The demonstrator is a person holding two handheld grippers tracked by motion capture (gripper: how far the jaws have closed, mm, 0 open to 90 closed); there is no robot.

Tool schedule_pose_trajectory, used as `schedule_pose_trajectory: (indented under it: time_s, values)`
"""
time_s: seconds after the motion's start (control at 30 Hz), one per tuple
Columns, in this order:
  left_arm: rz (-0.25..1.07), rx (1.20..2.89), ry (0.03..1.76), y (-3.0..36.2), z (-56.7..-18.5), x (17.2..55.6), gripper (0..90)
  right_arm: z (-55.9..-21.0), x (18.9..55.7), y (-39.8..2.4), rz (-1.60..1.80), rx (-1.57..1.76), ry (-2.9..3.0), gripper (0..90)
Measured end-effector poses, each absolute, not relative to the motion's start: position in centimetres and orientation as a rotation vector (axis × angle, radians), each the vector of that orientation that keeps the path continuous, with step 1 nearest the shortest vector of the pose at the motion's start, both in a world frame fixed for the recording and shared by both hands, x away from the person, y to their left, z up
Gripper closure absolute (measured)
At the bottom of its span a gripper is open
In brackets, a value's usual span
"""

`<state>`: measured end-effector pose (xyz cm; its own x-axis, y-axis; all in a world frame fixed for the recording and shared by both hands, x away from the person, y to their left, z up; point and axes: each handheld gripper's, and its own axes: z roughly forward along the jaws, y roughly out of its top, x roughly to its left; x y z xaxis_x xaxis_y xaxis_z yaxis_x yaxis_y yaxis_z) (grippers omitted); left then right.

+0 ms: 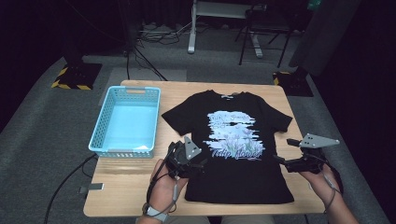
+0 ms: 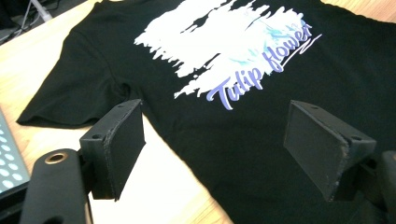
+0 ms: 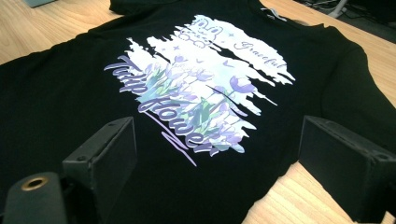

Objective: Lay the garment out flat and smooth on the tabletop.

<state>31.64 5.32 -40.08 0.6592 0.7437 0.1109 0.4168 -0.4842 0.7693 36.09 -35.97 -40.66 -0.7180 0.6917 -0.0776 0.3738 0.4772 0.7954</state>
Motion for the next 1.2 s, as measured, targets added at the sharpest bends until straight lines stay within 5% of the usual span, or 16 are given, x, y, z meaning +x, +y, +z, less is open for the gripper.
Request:
schedule_pose_trajectory:
  time_s: [1.2]
  values:
    - [0.587,2.126,1.04,14.3,-44.8,30.7,19.0,-43.8,35.4,-42.1,1.029,1.066,2.306,9.9]
